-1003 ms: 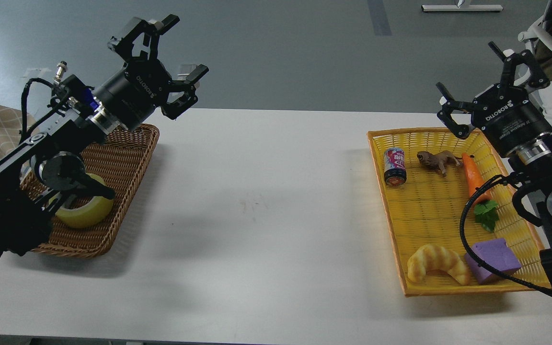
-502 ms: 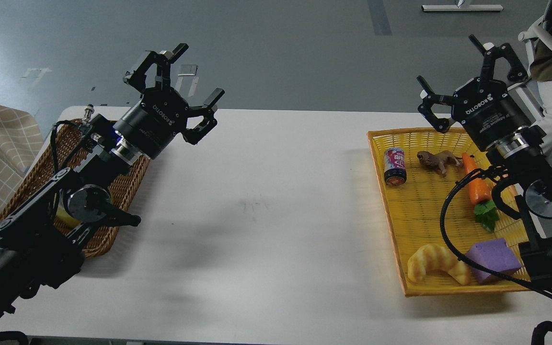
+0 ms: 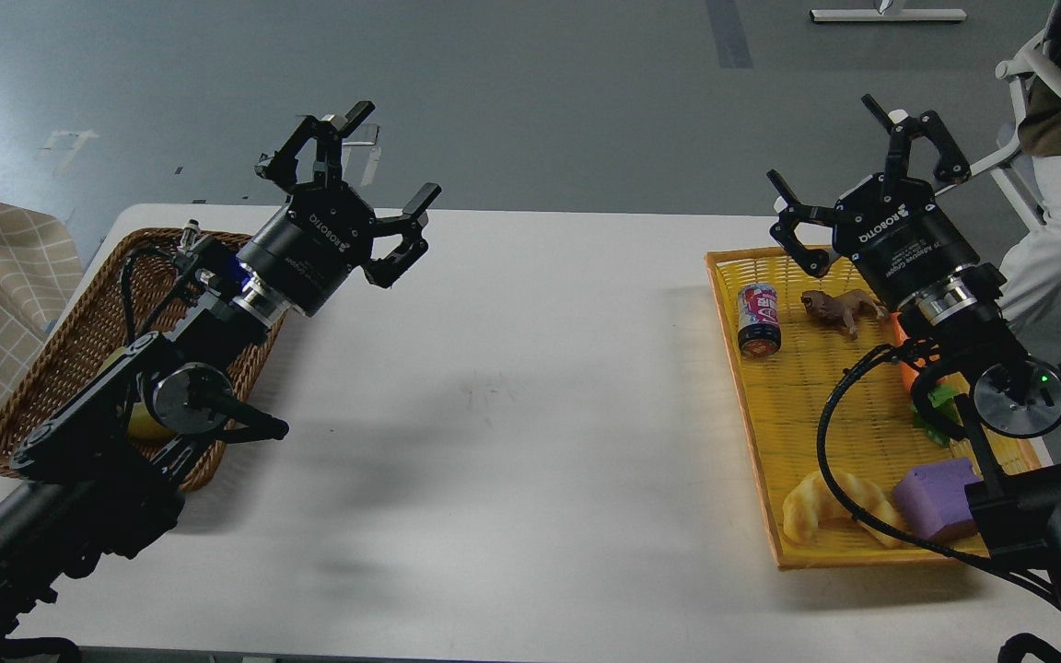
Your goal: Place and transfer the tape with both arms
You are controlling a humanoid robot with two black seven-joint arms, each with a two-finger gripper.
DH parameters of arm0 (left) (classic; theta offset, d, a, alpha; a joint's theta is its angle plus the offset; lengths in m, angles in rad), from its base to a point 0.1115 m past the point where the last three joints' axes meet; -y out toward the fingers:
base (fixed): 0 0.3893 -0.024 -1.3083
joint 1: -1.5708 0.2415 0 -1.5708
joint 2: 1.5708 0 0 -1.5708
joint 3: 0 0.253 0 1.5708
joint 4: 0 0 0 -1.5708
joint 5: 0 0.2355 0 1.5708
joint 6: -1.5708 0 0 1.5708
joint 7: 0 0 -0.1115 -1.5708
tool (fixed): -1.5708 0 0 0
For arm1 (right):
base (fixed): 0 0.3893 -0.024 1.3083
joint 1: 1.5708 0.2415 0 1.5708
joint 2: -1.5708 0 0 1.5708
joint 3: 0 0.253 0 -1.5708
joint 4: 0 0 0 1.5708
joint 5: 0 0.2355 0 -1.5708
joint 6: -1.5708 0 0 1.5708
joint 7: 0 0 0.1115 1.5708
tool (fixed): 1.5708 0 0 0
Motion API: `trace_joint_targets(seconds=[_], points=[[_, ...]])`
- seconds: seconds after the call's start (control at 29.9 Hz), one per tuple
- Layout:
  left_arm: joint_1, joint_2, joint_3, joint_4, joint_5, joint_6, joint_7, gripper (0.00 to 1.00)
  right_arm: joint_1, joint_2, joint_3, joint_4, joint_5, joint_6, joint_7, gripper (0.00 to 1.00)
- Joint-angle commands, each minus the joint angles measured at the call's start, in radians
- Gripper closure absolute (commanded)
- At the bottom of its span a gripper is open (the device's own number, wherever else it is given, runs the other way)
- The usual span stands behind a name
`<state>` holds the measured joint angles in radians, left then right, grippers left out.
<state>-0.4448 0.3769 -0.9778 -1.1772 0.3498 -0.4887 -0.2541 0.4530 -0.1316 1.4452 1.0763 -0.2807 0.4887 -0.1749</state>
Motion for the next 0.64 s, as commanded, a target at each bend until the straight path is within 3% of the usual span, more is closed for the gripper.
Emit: trace_joint_targets(seconds=[0.0, 0.6], points=[[-0.006, -0.016, 0.001, 0.027, 0.000, 0.000, 0.001, 0.02, -0.007, 0.010, 0.001, 0.007, 0.002, 0.000, 0.000, 0.00], [-0.043, -0.027, -0.002, 0.065, 0.000, 0.000, 0.013, 0.02, -0.007, 0.027, 0.014, 0.005, 0.003, 0.000, 0.008, 0.00]])
